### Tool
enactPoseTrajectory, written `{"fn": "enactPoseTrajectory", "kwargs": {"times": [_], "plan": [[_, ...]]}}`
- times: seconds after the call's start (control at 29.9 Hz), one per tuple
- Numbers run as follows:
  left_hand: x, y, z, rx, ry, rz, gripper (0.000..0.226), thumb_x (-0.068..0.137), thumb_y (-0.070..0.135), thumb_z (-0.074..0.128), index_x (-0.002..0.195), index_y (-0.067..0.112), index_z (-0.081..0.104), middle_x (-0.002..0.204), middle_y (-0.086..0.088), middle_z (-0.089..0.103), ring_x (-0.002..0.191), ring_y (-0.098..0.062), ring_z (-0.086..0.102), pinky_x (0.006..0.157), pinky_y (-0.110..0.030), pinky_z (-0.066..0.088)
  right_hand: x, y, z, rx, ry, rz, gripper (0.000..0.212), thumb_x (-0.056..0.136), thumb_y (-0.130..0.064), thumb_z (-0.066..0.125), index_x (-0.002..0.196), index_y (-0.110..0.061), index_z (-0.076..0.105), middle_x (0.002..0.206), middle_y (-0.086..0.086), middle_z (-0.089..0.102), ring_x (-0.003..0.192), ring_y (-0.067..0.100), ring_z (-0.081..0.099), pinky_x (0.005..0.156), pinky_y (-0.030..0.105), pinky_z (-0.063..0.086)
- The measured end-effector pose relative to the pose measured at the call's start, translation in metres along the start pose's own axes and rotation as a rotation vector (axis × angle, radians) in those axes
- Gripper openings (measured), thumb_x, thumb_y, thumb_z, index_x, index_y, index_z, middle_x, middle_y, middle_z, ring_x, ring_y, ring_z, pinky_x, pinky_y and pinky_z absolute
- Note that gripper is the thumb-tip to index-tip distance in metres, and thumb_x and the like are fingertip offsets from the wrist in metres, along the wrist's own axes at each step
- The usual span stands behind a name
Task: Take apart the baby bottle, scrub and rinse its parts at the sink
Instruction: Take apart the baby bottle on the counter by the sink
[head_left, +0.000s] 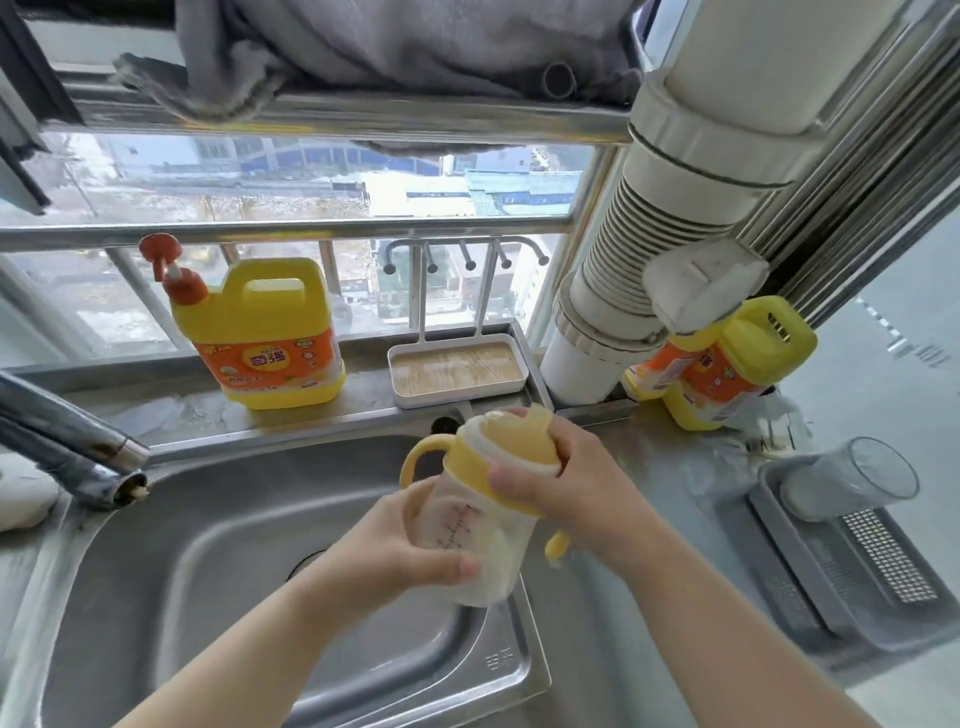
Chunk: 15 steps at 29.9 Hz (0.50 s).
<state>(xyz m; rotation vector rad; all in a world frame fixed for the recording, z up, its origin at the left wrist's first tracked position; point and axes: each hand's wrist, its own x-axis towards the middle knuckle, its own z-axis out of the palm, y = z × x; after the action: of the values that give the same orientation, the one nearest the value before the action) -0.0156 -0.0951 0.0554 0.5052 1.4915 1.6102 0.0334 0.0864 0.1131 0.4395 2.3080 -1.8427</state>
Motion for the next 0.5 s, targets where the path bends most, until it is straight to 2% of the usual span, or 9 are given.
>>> {"fn": "enactPoseTrajectory", "kwargs": {"times": [0.1, 0.2, 0.3, 0.4, 0.5], "plan": [[0.007, -0.006, 0.001, -0.120, -0.215, -0.059, 0.086, 0.057, 0.035, 0.086, 0.129, 0.005, 0.050, 0.127, -0.022, 0.057, 0.116, -0.034, 0.056, 0.097, -0.039, 0.045, -0.004, 0.012, -0.019, 0.111, -0.029, -0.070, 0.061, 0.049, -0.050, 0.077, 0.106, -0.036, 0.063, 0.098, -0.006, 0.068, 0.096, 0.015, 0.065, 0.080, 0.029, 0.053], [0.021, -0.020, 0.010, -0.100, -0.163, -0.111, 0.082, 0.057, 0.018, 0.081, 0.130, 0.007, 0.046, 0.126, -0.020, 0.058, 0.114, -0.029, 0.057, 0.094, -0.037, 0.047, -0.004, 0.022, -0.038, 0.141, 0.095, -0.066, 0.067, 0.046, -0.055, 0.076, 0.107, -0.032, 0.062, 0.096, -0.007, 0.070, 0.094, 0.012, 0.066, 0.076, 0.026, 0.053], [0.034, -0.044, 0.024, 0.029, -0.032, -0.113, 0.082, 0.054, 0.020, 0.084, 0.126, 0.014, 0.046, 0.123, -0.014, 0.059, 0.114, -0.026, 0.058, 0.097, -0.042, 0.048, -0.005, 0.030, -0.055, 0.138, 0.188, -0.045, 0.064, 0.046, -0.056, 0.071, 0.105, -0.033, 0.062, 0.093, -0.011, 0.070, 0.086, 0.003, 0.065, 0.067, 0.017, 0.050], [0.043, -0.065, 0.039, 0.119, 0.149, -0.111, 0.079, 0.047, 0.033, 0.086, 0.116, 0.022, 0.050, 0.120, -0.007, 0.058, 0.108, -0.012, 0.059, 0.088, -0.024, 0.050, -0.007, 0.039, -0.065, 0.130, 0.248, -0.013, 0.055, 0.050, -0.051, 0.074, 0.099, -0.032, 0.062, 0.086, -0.013, 0.069, 0.076, -0.004, 0.064, 0.060, 0.011, 0.047], [0.055, -0.079, 0.055, 0.363, 0.291, -0.051, 0.077, 0.042, 0.055, 0.078, 0.112, 0.039, 0.049, 0.119, 0.017, 0.039, 0.116, 0.013, 0.028, 0.090, -0.002, 0.029, -0.006, 0.048, -0.075, 0.136, 0.277, 0.012, 0.038, 0.058, -0.039, 0.071, 0.094, -0.031, 0.061, 0.082, -0.012, 0.068, 0.071, -0.006, 0.063, 0.058, 0.010, 0.047]]}}
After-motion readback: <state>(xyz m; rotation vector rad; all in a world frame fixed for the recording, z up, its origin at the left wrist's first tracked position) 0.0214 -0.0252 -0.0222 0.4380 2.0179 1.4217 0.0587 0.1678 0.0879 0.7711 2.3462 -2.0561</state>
